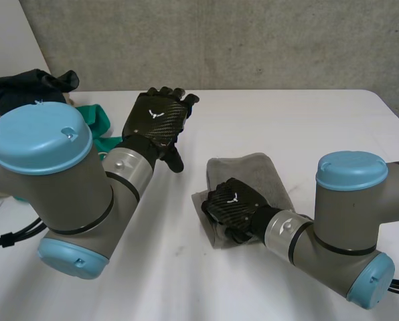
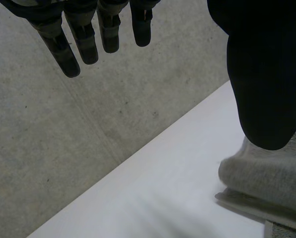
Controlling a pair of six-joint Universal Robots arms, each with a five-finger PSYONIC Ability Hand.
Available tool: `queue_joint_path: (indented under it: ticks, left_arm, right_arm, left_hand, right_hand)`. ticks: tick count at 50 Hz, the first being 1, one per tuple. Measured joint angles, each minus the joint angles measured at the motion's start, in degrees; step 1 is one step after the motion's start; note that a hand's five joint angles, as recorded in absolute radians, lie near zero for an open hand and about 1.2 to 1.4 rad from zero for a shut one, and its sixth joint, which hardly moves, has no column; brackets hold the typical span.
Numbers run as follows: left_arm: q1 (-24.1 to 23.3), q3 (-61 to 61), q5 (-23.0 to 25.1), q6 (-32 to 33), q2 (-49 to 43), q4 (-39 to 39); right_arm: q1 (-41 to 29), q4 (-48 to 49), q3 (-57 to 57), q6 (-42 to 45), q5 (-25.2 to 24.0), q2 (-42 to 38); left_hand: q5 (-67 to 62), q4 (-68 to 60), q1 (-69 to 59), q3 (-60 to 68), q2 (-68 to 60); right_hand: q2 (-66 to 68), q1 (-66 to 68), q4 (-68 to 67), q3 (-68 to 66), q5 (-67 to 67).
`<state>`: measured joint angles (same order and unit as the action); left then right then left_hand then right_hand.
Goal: Fold the laundry.
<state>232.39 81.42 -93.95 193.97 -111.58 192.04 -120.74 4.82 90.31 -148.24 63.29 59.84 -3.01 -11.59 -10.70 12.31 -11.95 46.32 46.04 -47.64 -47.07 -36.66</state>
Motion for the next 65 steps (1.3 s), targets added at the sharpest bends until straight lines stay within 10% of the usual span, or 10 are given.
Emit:
queue_joint_path:
  ticks: [5, 24, 41, 65]
  left_arm:
    - [-0.12, -0.30, 0.01, 0.00, -0.76, 0.64]
    - [-7.04, -14.44, 0.37, -2.53, -13.35, 1.78]
    - [-9.36, -27.65, -1.24, -3.17, -29.63, -14.78]
    - [-8.11, -26.32, -2.62, -2.70, -17.70, -19.57]
  right_arm:
    - [0.33, 1.65, 0.47, -0.31, 0.98, 0.96]
    - [13.52, -3.38, -1.48, -30.82, 9.04, 13.17]
    - [14.33, -11.76, -10.66, -25.39, 9.96, -1.73]
    - [20.76, -11.08, -6.64, -18.13, 10.25, 3.08]
  left_hand:
    - [0.00, 0.00, 0.00, 0.00, 0.00]
    - [0.00, 0.27, 0.13, -0.39, 0.36]
    - [0.00, 0.27, 0.13, -0.39, 0.36]
    - [0.00, 0.27, 0.13, -0.39, 0.36]
  right_hand:
    - [-33.37, -32.67, 34.13, 33.81, 33.40]
    - [-34.19, -33.03, 35.37, 34.90, 33.88]
    - [-34.19, -33.03, 35.37, 34.90, 33.88]
    - [-34.19, -33.03, 35.37, 34.90, 33.88]
